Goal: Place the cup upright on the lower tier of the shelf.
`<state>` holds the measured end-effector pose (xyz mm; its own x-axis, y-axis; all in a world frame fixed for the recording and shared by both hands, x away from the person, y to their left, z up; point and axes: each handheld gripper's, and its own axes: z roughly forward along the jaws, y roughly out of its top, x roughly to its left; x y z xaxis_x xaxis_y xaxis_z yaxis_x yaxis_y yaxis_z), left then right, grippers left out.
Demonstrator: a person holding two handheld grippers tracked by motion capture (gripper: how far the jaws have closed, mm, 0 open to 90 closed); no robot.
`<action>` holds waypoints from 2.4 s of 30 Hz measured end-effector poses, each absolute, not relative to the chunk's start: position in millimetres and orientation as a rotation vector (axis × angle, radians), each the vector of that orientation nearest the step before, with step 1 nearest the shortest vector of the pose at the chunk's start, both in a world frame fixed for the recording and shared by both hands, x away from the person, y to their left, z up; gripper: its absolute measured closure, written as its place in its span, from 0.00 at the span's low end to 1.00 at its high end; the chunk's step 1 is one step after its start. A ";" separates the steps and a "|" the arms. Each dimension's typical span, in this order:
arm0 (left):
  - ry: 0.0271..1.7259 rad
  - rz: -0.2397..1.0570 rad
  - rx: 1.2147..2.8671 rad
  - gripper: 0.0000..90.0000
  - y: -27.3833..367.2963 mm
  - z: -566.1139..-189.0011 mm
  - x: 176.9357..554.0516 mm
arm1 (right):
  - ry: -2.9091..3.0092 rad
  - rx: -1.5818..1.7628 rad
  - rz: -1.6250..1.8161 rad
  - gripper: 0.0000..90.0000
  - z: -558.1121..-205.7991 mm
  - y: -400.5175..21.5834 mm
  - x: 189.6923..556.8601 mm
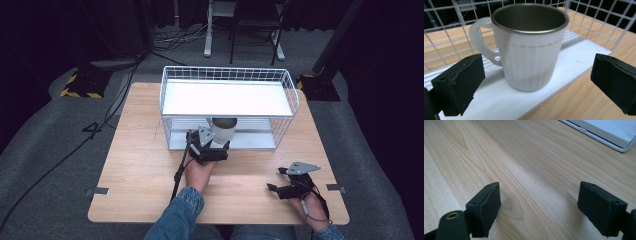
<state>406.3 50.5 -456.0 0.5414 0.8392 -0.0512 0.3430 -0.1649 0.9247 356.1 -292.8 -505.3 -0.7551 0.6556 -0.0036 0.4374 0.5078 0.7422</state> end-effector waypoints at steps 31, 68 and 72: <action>0.945 0.685 1.745 0.00 154.5 -430.3 322.3 | 2.468 0.923 1.090 0.19 -505.3 -290.6 357.9; 1.348 0.554 1.989 0.00 239.4 -504.3 311.9 | 2.467 0.924 1.090 0.19 -505.2 -290.4 357.5; 1.393 0.536 2.037 0.01 237.1 -506.5 315.7 | 2.467 0.923 1.090 0.19 -505.3 -290.4 357.5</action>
